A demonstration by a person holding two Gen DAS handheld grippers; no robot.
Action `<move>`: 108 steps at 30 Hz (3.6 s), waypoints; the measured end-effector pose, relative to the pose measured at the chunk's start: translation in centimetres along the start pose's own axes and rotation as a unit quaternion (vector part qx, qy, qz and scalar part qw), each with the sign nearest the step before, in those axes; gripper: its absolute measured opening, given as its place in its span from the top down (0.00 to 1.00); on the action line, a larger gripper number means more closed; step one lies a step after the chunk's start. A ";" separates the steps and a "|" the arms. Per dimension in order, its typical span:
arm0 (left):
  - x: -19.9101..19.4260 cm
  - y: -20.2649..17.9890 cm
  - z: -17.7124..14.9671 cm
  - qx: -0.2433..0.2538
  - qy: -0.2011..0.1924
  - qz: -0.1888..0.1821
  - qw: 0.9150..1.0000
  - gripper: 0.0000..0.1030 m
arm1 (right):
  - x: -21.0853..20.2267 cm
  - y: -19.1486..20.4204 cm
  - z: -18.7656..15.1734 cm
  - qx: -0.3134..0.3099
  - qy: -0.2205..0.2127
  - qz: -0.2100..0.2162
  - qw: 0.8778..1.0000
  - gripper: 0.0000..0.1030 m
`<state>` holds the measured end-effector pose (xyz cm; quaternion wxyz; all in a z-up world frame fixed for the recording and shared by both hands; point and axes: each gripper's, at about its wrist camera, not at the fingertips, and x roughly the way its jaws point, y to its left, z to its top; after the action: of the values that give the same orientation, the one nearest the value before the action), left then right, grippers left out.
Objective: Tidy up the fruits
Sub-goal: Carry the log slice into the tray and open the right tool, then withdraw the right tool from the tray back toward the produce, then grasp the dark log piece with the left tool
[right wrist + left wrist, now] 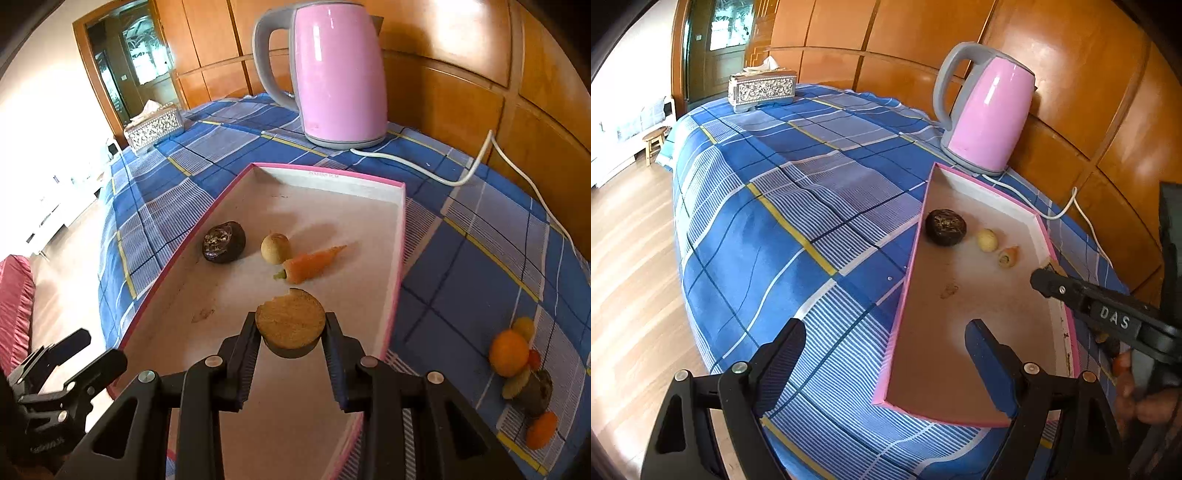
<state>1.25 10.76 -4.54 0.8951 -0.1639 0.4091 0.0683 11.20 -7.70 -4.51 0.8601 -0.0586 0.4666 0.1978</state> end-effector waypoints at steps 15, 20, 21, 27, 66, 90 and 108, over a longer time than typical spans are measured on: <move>-0.2 -0.2 -0.1 0.004 -0.004 -0.003 1.000 0.14 | -0.9 0.6 -0.3 0.003 -0.018 -0.018 1.000 0.62; -0.4 -0.5 -0.2 0.010 -0.005 -0.009 1.000 0.14 | -2.7 -0.6 -1.8 0.027 -0.036 -0.051 0.998 0.60; -0.4 -0.6 -0.2 0.011 -0.004 -0.009 1.000 0.14 | -3.1 -0.9 -2.2 0.033 -0.040 -0.058 0.997 0.60; -0.4 -1.4 -0.4 0.029 -0.006 -0.014 0.999 0.14 | -5.2 -2.8 -3.8 0.064 -0.059 -0.085 0.993 0.54; -0.1 -22.2 -2.3 0.308 0.040 -0.193 0.931 0.40 | -14.3 -22.0 -21.6 0.346 -0.069 -0.292 0.889 0.54; 7.4 -33.0 -4.9 0.369 0.096 -0.199 0.903 0.52 | -15.2 -25.2 -24.4 0.391 -0.065 -0.311 0.864 0.54; 7.9 -32.0 -5.1 0.345 0.101 -0.225 0.906 0.73 | -14.9 -25.5 -24.3 0.386 -0.063 -0.311 0.866 0.54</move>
<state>11.03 -21.04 -6.01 0.8413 0.0608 0.4474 -0.2973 -4.94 -42.19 -7.87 0.8587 0.1489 0.4078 -0.2725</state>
